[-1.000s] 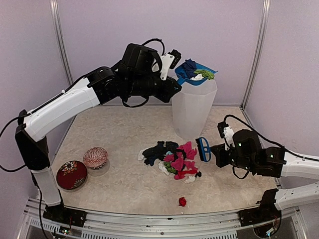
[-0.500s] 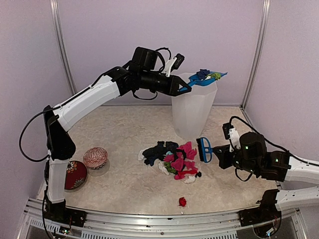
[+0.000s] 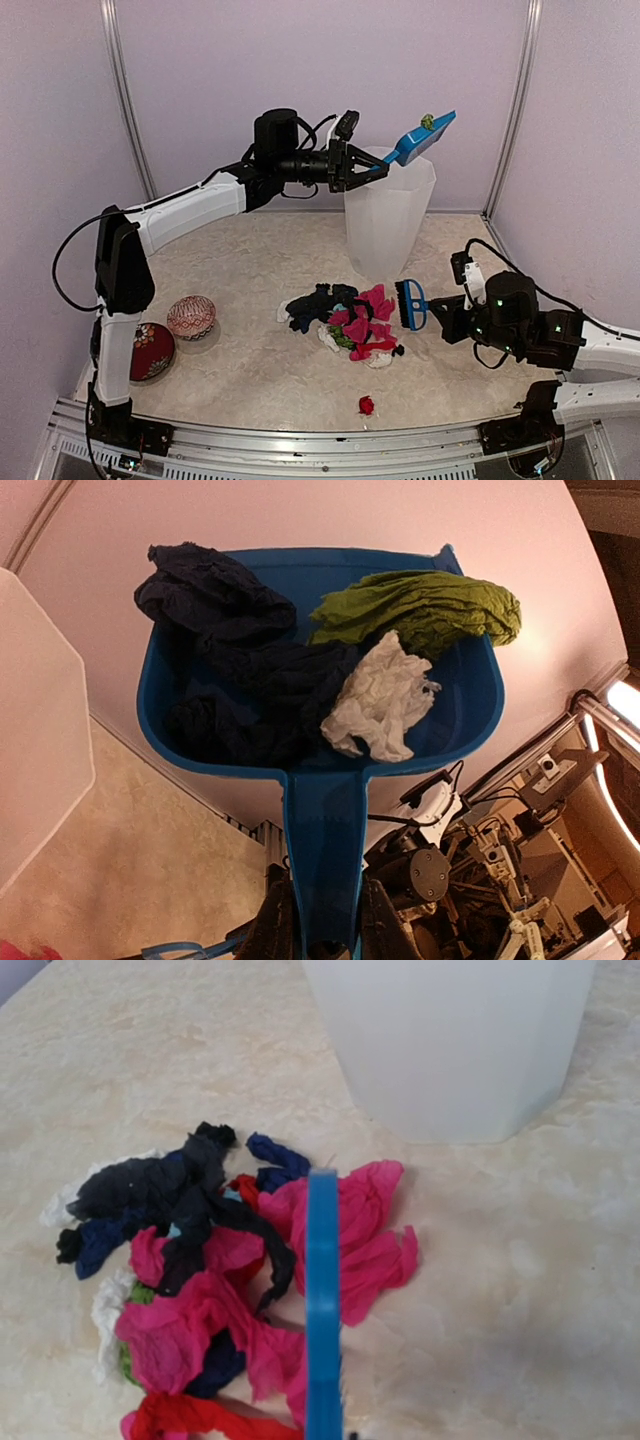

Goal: Sweep away the paper scraps from the table
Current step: Dump the paper scraps in the dustpan into the trash bin.

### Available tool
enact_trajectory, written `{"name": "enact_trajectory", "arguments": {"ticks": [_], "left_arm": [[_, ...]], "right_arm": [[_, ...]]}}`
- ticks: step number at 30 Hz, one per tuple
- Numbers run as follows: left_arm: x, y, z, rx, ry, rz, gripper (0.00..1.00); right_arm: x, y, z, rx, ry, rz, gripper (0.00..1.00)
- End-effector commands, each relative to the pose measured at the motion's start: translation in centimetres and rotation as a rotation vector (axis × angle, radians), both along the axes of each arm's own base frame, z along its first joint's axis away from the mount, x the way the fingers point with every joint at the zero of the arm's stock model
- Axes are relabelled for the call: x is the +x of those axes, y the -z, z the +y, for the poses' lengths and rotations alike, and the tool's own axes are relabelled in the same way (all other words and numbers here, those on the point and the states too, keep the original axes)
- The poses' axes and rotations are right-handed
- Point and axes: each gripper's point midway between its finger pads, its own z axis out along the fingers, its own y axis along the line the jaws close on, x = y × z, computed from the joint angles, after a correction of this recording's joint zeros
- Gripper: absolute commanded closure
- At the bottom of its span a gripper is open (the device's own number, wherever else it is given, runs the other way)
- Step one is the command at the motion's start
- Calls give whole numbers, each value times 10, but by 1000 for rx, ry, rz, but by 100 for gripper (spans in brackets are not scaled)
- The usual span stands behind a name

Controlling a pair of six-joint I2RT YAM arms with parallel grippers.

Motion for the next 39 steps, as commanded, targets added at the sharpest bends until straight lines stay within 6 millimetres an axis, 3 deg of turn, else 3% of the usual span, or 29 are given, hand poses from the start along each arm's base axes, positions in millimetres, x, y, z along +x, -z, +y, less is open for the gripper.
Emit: {"name": "enact_trajectory", "arguments": {"ticks": [1,10,23,27,30,34,37,39], "left_arm": [[-6,-21,4,-130,102,77,100],[13,-10,0,-215,113,302,100],[67,9,10,-291,-82,628,100],[63,1,13,-360,-31,657,100],[71,5,24,-406,-32,685,100],[55,-10,7,-385,43,632,100],[56,-7,6,-393,35,647,100],[37,-14,-3,-385,61,615,100]], "right_arm": [[1,-4,-4,37,17,-11,100],[0,-5,-5,47,22,-13,100],[-1,-3,-4,63,20,-4,100],[-1,-2,-4,70,19,1,100],[-2,-4,-3,75,15,1,100],[-1,-6,-3,74,17,-3,100],[-1,-7,-2,75,14,-2,100],[0,-7,0,73,10,1,100]]}}
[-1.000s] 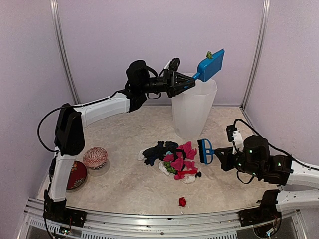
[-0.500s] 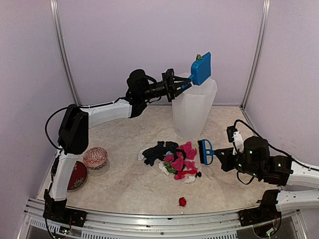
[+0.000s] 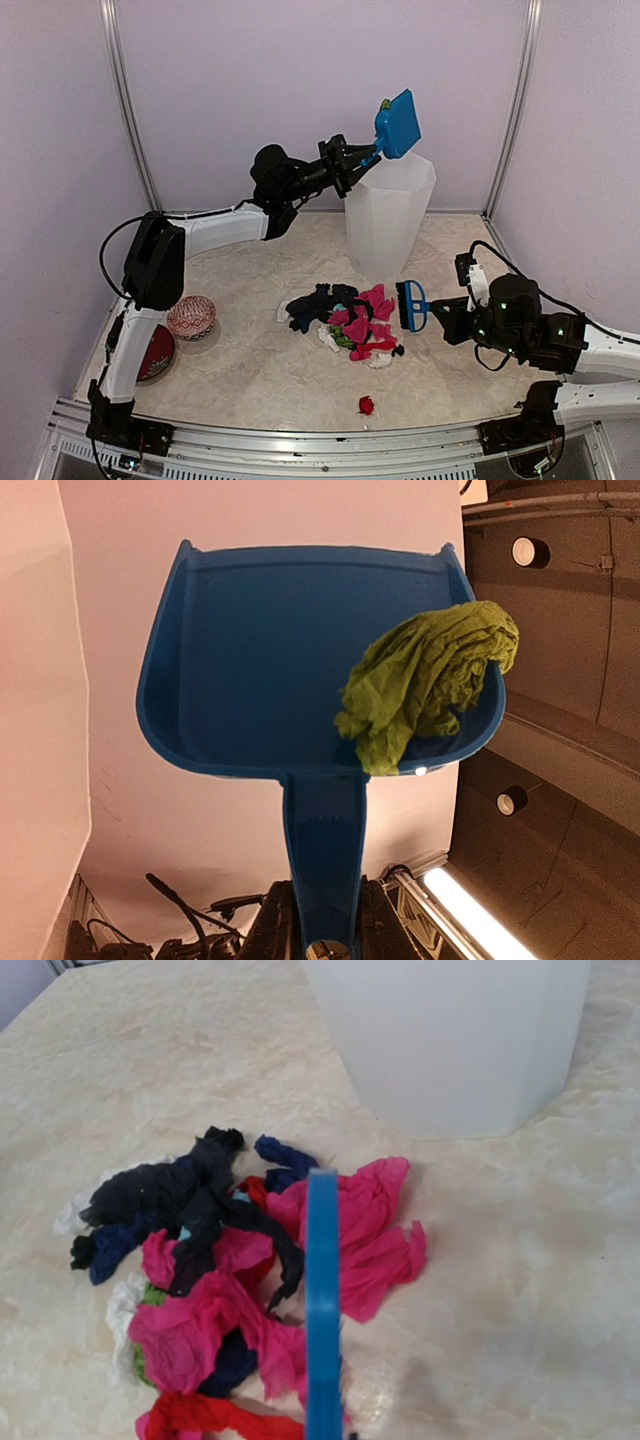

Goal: Sweep away the paper scraps from the table
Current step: Dump the paper scraps in the dustpan into the trash bin.

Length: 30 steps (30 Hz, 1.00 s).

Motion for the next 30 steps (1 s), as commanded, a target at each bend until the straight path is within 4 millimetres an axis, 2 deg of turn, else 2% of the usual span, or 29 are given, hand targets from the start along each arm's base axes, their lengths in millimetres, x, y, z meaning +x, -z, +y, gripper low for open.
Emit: {"name": "enact_trajectory", "arguments": {"ticks": [1,4,5,7,8,10,11,13,14,17,18,19,20,21,22,23,24,26,27,29,30], "left_arm": [[-28,-15,-11,-14,39,-83,100],[-5,1,11,-21,-25,2,100],[-8,1,12,-51,-25,12,100],[-24,-2,-4,-35,26,-28,100],[-23,-2,-6,-23,28,-37,100],[-5,9,6,-52,-3,19,100],[-7,11,11,-97,3,50,100],[-24,1,-3,-70,49,-4,100],[-24,-5,-6,-47,40,-31,100],[3,11,14,-72,-23,62,100],[-2,3,17,-121,-19,51,100],[-13,-9,10,-123,1,-2,100],[-17,-11,0,-81,9,-36,100],[-12,-5,-5,-42,-1,-30,100],[1,8,-2,-33,-27,26,100],[6,8,10,-97,-34,54,100],[-1,6,12,-144,-12,67,100],[-14,0,-7,-75,11,17,100],[-9,3,-11,-27,-22,2,100],[9,18,0,-26,-65,55,100],[3,16,6,-94,-44,81,100]], "right_arm": [[3,-7,3,29,4,-5,100],[3,-8,3,33,1,-7,100],[3,-9,4,34,-2,-8,100],[4,-9,5,32,-3,-7,100],[4,-9,6,29,-3,-5,100],[5,-11,8,26,-10,-5,100],[5,-12,9,29,-14,-6,100],[5,-12,10,26,-15,-2,100],[5,-10,9,25,-10,2,100],[6,-11,9,29,-8,-2,100],[5,-11,10,31,-12,-2,100],[5,-10,10,31,-11,1,100],[5,-9,9,32,-8,5,100],[5,-7,10,31,-9,7,100],[5,-7,11,33,-11,8,100],[5,-8,12,34,-15,7,100],[5,-9,12,36,-19,7,100],[5,-8,12,36,-16,12,100],[5,-7,11,36,-10,11,100],[6,-7,11,35,-10,8,100],[6,-8,11,35,-11,6,100]]}}
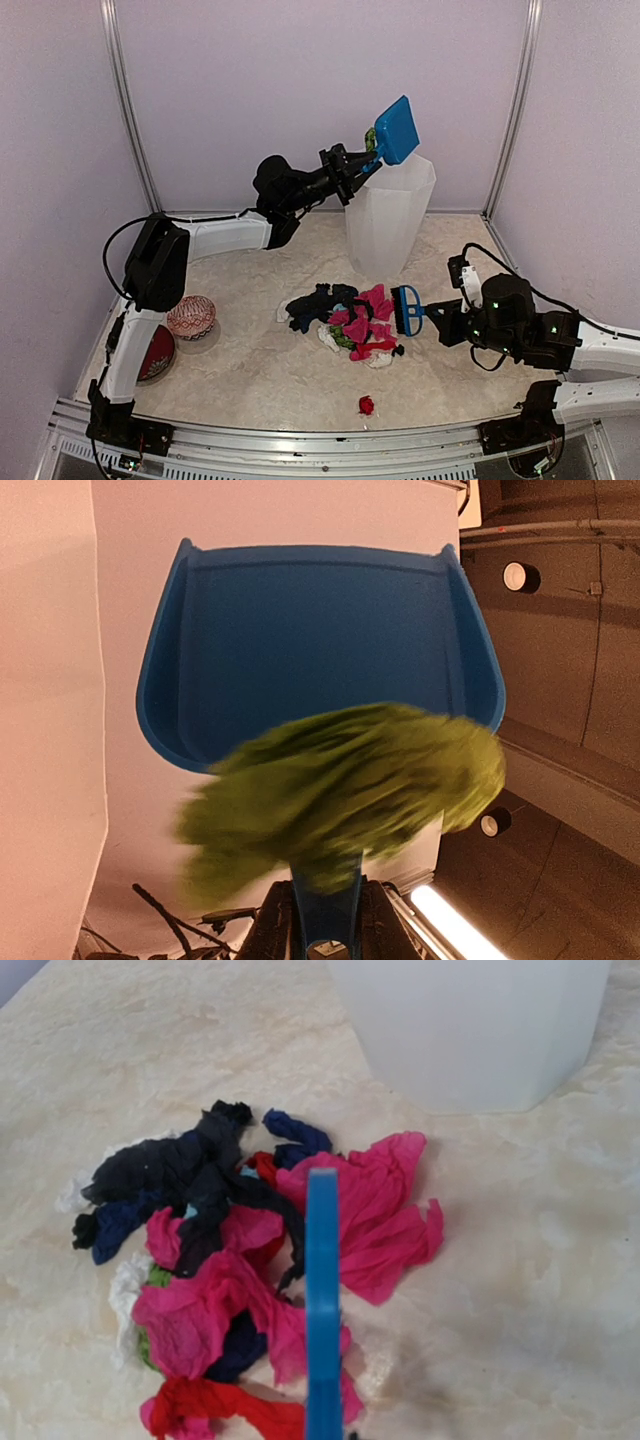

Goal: Sweep away the paper scraps from the table
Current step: Dump the paper scraps in the dustpan into the trash bin, then sweep the paper scraps at the center of the board.

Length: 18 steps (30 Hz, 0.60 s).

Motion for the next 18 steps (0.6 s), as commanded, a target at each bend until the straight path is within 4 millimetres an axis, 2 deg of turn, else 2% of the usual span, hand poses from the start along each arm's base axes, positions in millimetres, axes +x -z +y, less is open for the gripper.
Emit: {"name": "enact_trajectory", "arguments": {"ticks": [1,2,3,6,12,18], "left_arm": [[-6,2,3,-63,15,11,100],[-11,-4,-4,-34,29,-22,100],[-8,0,-8,5,10,-27,100],[3,14,-1,-4,-6,18,100],[-14,2,-15,18,49,-72,100],[-22,-5,-4,96,61,-196,100]], "right_arm": [[5,-18,3,46,11,-31,100],[6,-17,2,48,15,-30,100],[6,-17,2,49,16,-30,100],[6,-17,4,47,8,-31,100],[6,-19,5,53,4,-32,100],[4,-26,3,65,-2,-54,100]]}}
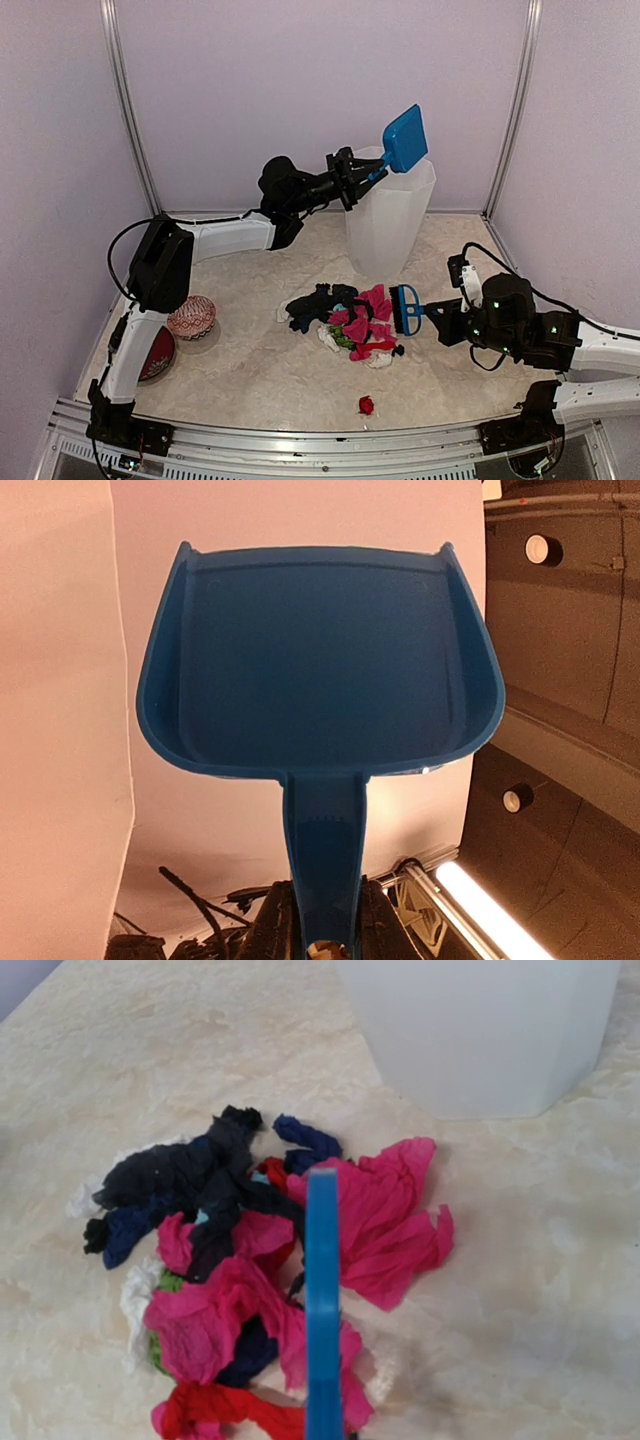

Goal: Sweep away the paper scraps from the table
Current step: Sweep the paper scraps at the center of the board.

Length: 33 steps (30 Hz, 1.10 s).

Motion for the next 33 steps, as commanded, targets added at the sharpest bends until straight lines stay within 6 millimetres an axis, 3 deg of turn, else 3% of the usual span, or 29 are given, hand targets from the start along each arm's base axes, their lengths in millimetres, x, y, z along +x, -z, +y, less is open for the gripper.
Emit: {"name": "enact_trajectory", "arguments": {"ticks": [1,9,17,24,33], "left_arm": [[-16,-21,14,49,19,-172,100],[-32,-44,58,131,-27,-336,100],[-50,-58,87,261,-106,-499,100],[-46,-42,131,559,-320,-580,100],[-61,-22,197,857,-534,-622,100]], "right_arm": [[4,-26,0,56,5,-57,100],[7,-37,-2,61,14,-103,100],[9,-52,-6,56,27,-152,100],[7,-58,1,31,-29,-196,100],[-8,-66,26,33,-207,-221,100]]}}
